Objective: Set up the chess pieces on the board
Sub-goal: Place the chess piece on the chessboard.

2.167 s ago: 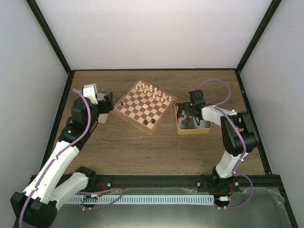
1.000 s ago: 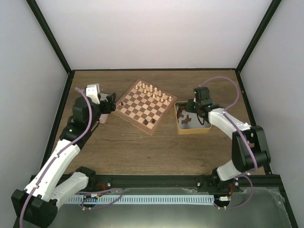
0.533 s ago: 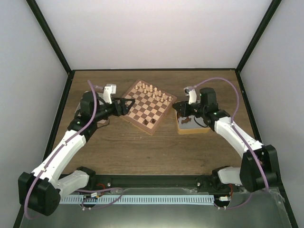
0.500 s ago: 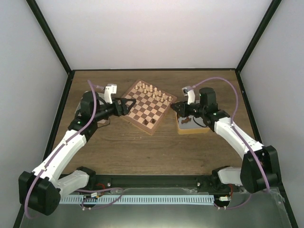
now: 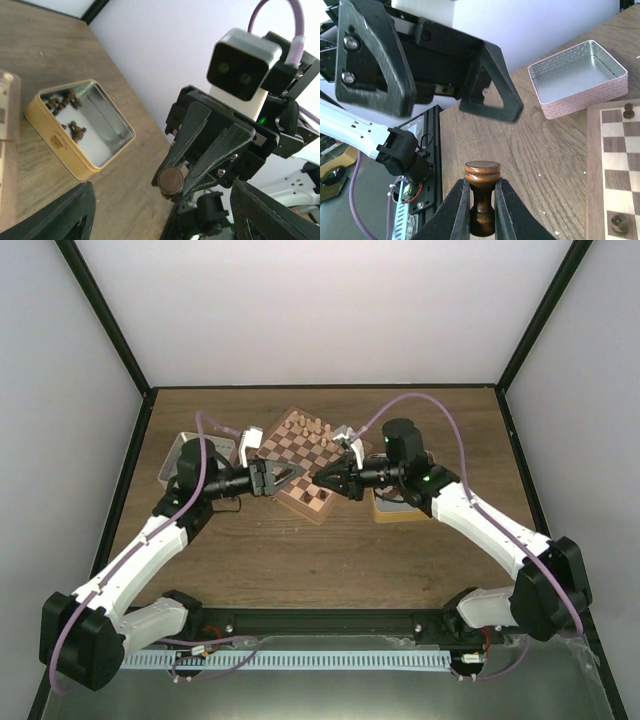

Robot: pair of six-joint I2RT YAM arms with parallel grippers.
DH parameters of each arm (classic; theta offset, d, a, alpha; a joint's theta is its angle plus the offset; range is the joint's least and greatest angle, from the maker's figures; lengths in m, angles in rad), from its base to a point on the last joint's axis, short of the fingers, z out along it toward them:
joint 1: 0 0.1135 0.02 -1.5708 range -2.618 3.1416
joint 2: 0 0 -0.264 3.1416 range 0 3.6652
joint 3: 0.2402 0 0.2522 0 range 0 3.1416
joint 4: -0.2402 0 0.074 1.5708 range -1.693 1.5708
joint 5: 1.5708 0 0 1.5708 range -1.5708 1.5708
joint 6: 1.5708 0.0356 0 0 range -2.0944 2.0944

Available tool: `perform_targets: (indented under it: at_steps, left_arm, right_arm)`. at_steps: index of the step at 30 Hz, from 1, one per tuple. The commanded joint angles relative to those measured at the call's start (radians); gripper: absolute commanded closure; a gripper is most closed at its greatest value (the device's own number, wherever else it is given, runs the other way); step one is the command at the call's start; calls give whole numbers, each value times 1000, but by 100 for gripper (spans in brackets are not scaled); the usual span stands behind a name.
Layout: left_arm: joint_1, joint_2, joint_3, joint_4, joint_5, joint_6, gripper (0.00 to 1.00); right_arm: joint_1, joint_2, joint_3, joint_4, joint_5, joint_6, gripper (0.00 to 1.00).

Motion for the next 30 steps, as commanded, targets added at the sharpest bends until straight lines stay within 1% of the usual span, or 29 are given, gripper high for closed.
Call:
perform_targets:
  at_steps: [1, 6, 8, 11, 14, 18, 21, 27, 28, 30]
  left_arm:
    - [-16, 5, -23, 42, 50, -82, 26]
    - [-22, 6, -31, 82, 37, -173, 31]
    - [-25, 10, -39, 90, 37, -187, 33]
    - [-25, 26, -47, 83, 16, -192, 41]
    - [-26, 46, -45, 88, 15, -207, 52]
    - [-27, 53, -44, 100, -1, -216, 60]
    - [-27, 59, -49, 113, -8, -219, 70]
    - [-29, 68, -73, 146, 13, -239, 84]
    - [-28, 67, -74, 146, 12, -238, 86]
    - [-29, 62, -76, 147, 9, -237, 89]
  right_arm:
    - [35, 36, 74, -15, -20, -43, 92]
    - [48, 74, 112, -14, -8, -49, 91]
    - [52, 87, 131, -16, -5, -49, 91]
    - [60, 101, 146, -13, -6, -50, 91]
    - [66, 108, 155, -14, -5, -53, 91]
    - [69, 114, 162, -12, -2, -59, 91]
    - [73, 124, 168, -21, 4, -67, 91]
    - [80, 146, 185, -17, 43, -59, 91]
    - [80, 147, 185, -12, 52, -53, 90]
    - [80, 142, 182, 0, 81, -29, 85]
